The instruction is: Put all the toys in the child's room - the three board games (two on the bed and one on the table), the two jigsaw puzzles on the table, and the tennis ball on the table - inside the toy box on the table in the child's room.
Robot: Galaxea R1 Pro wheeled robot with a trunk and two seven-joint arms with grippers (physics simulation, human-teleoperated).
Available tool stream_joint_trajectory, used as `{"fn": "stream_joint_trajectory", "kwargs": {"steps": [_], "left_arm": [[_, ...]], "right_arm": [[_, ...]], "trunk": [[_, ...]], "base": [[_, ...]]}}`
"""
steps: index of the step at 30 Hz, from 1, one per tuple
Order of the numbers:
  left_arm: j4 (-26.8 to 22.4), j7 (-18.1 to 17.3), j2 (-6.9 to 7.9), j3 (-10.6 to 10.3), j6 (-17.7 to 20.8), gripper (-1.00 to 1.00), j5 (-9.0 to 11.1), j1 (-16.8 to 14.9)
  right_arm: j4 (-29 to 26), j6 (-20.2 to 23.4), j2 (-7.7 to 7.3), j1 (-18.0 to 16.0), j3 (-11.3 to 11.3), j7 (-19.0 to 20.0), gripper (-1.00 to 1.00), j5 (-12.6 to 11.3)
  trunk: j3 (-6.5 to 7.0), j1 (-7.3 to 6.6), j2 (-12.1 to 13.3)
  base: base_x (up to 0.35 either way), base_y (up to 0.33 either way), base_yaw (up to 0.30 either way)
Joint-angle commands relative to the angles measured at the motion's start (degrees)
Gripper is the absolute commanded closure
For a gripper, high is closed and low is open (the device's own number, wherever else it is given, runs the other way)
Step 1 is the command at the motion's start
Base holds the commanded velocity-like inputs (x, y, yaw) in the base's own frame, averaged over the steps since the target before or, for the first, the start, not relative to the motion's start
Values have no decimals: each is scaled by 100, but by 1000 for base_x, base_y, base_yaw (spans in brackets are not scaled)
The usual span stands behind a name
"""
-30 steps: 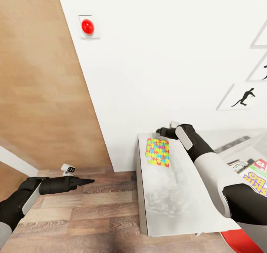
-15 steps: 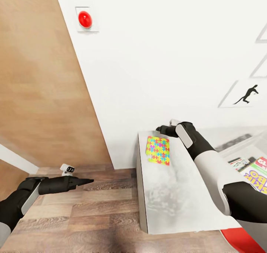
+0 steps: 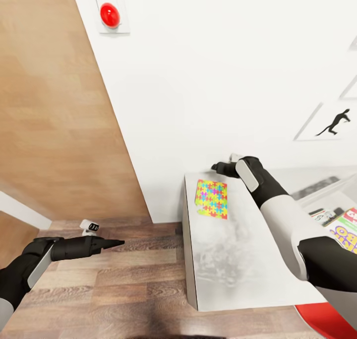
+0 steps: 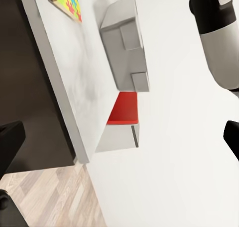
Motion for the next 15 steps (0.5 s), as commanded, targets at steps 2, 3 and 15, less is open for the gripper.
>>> {"fn": "stream_joint_trajectory", "kwargs": {"steps": [2,3,15], "left_arm": [[1,-10,10,-19,60,-100,29,-5],[2,-10,10,-17,60,-100,29,-5],[11,-10,18,-7,60,-100,29,-5]], "right_arm": [[-8,17,-3,-26,33,-146,-100,-61],[-8,18,-2,-30,32,-167,-100,-63],[0,23,17,-118,37,-258,-100,-69]], "trunk": [[-28,3,-11],[-38,3,-11],[-152,3,-11]], "base": [[0,0,0],[0,0,0],[0,0,0]]}}
